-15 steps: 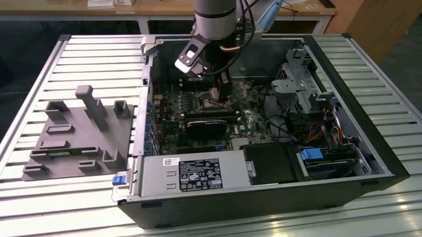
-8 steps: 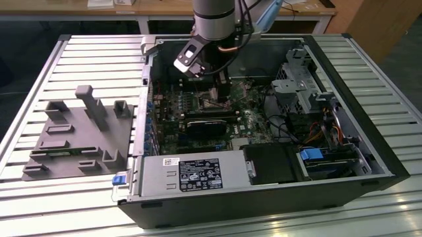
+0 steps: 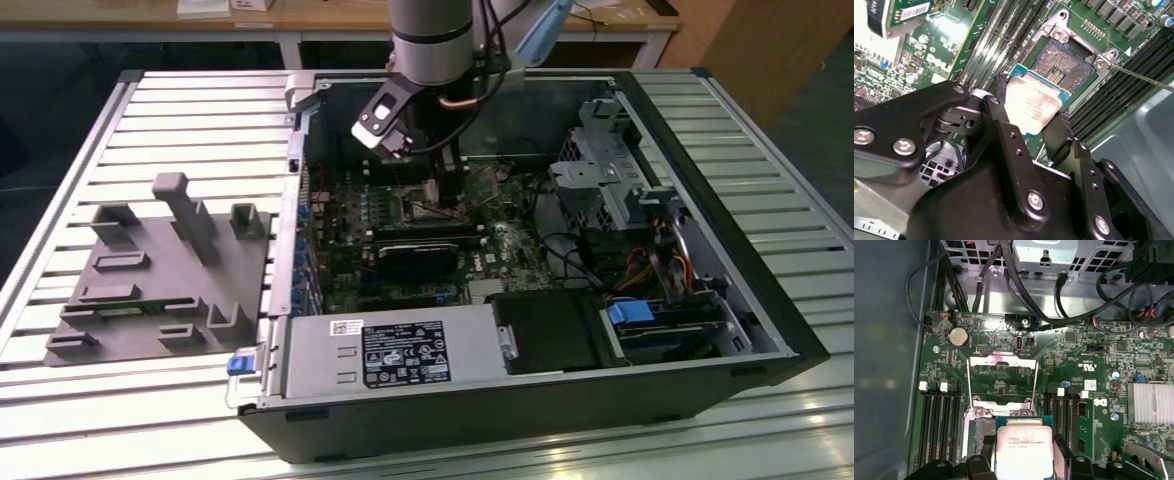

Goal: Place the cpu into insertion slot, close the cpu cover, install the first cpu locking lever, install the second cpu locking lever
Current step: 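Place the cpu into insertion slot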

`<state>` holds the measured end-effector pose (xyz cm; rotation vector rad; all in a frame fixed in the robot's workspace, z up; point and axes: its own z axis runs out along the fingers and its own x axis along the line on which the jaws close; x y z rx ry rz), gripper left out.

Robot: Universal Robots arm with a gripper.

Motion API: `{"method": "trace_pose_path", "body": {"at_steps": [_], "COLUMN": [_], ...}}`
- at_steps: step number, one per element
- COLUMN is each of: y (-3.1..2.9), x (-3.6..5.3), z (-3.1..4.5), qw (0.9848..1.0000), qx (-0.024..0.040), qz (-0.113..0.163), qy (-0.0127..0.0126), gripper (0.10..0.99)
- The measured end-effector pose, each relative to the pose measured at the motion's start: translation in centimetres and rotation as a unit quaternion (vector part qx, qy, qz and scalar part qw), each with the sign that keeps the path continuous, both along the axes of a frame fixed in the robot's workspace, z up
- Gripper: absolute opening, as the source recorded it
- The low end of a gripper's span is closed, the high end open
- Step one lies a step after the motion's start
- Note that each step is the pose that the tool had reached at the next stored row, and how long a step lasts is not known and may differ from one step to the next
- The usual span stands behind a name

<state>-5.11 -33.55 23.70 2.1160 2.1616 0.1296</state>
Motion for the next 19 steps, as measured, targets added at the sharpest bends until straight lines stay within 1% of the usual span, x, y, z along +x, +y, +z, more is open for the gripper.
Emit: {"method": "trace_pose_path", "body": {"at_steps": [10,19], "y": [0.87,1.17], "x": [-0.13,-0.56], "z": [-0.89,-1.69], "qw": [1.0,1.0], "qx": [-0.0001,-0.001], "qz": [0.0,-0.001], "qy": [-0.0001,0.0], "gripper": [0.537,0.537]}}
